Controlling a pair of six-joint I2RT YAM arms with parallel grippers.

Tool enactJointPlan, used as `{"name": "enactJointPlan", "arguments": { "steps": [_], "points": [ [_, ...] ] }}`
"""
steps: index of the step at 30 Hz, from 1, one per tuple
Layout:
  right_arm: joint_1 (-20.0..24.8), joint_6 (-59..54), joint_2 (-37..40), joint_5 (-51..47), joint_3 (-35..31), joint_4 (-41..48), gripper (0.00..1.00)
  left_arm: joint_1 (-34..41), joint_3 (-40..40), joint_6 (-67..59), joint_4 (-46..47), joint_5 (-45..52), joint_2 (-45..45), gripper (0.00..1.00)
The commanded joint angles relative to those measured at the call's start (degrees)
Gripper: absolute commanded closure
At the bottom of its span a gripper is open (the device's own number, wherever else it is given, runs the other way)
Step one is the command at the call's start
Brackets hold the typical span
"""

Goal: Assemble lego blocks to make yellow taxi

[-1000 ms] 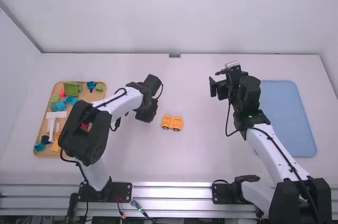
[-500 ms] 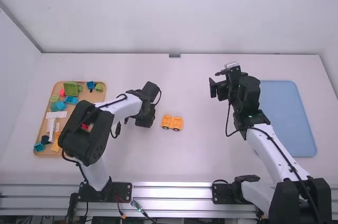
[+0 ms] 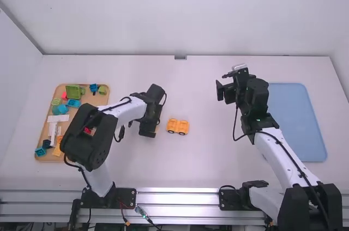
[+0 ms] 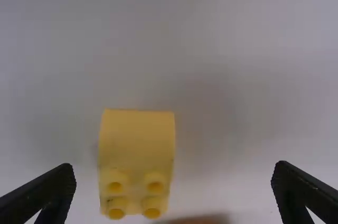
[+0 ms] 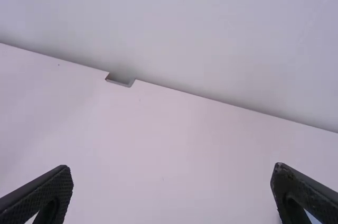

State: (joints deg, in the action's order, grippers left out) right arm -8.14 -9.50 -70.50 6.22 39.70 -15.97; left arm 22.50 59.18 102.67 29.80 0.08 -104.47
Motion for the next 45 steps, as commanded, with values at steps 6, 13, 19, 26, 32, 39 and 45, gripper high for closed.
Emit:
{"name": "enactJointPlan", "arguments": {
  "steps": [6,13,19,26,32,39,45],
  "points": [
    [-0.2,0.2,-0.3,0.0,1.9,-0.3,0.01,-3.4,12.2,-40.7,11.0,1.5,3.2,0.01],
    [-0.2,0.2,-0.3,-0.1,1.9,-0.7,0.01,-4.1,26.5,-112.9,21.0,-1.3,3.3,0.01],
    [-0.2,0.2,-0.3,0.0,1.9,-2.0,0.01,-4.2,30.2,-145.2,22.7,-11.4,3.3,0.01],
    [-0.2,0.3,-0.3,0.0,1.9,-3.2,0.01,-8.2,28.7,-185.2,29.8,7.6,3.3,0.01],
    [-0.2,5.7,-0.3,0.0,1.9,-3.0,0.01,-25.0,20.3,-211.9,31.2,48.8,1.7,0.01],
    [-0.2,8.2,-0.3,0.0,1.9,-3.1,0.01,-31.5,6.6,-214.8,19.3,65.2,-4.7,0.01],
    [-0.2,8.2,-0.3,0.2,1.9,-2.9,0.01,-29.1,2.1,-209.9,8.5,66.0,-9.8,0.01]
  ]
}}
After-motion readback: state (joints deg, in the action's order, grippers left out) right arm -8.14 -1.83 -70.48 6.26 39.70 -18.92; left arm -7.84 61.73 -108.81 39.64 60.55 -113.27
